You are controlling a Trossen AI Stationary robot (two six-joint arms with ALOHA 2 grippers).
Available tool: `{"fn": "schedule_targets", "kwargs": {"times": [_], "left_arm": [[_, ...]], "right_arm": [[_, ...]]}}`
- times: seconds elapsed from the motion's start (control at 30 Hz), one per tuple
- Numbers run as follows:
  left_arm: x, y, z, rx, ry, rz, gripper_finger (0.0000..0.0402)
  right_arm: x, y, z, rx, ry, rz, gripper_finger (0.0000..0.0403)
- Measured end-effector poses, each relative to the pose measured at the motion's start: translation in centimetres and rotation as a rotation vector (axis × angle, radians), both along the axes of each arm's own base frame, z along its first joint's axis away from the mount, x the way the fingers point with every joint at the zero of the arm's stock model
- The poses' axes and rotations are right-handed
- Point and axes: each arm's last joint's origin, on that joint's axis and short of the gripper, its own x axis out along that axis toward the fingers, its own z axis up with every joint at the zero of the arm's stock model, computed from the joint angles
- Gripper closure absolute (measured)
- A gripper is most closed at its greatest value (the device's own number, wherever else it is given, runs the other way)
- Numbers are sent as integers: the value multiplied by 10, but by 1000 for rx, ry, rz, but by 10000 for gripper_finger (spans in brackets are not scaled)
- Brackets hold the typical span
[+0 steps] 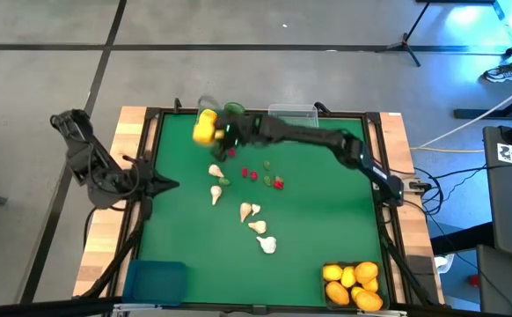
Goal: Sort produce into baskets
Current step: Put the yellow bell pepper into the green bin
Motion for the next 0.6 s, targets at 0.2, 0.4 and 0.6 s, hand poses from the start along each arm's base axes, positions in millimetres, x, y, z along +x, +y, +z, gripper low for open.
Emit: {"fn": "schedule_targets", "kwargs": {"times": [0.2, 0.4, 0.6], "left_arm": [[-13, 16, -2, 67, -2, 58, 402], [-22, 29, -1, 119, -37, 126, 402], [-26, 35, 2, 96, -100, 193, 402]], "right_arm": [[-12, -72, -3, 35, -84, -70, 403], [-5, -88, -19, 58, -138, -53, 403], [0, -84, -28, 49, -126, -25, 403]]}}
